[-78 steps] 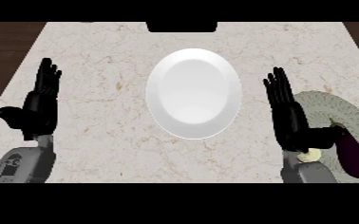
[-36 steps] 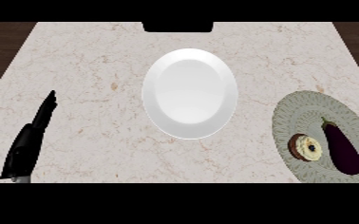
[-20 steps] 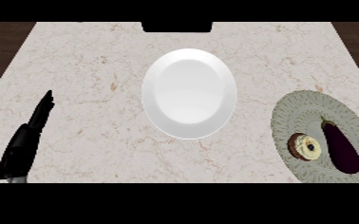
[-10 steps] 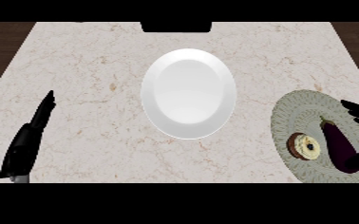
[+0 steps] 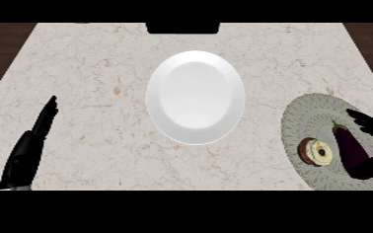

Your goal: Pick the eggplant from the placemat and place it in the plate

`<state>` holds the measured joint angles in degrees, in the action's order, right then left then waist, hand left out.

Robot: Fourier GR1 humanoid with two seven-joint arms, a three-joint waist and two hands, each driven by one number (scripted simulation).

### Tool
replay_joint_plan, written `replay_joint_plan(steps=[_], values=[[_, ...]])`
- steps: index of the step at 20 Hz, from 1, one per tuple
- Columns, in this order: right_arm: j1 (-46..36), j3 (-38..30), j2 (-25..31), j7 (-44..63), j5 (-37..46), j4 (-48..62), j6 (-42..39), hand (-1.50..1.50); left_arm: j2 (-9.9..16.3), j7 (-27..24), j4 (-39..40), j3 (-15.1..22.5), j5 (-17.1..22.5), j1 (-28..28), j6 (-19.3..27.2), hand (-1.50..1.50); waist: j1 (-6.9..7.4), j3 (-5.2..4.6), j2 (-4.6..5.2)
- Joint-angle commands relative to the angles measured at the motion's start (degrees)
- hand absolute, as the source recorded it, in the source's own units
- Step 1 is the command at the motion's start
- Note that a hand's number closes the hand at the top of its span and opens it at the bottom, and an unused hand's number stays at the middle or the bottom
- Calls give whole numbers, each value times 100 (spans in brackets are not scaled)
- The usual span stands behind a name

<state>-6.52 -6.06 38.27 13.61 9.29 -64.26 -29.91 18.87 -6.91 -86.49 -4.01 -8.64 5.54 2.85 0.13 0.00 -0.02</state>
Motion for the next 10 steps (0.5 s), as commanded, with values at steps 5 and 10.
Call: replay_joint_plan(steps=[5, 10], values=[[-106, -73, -492, -847, 534, 531, 330, 150, -173, -59, 279, -163, -194, -285, -75, 0, -6, 1, 5], [-487, -208, -301, -1349, 793, 1218, 306, 150, 89, -137, 386, -450, -16, -337, -476, 0, 16, 2, 10]])
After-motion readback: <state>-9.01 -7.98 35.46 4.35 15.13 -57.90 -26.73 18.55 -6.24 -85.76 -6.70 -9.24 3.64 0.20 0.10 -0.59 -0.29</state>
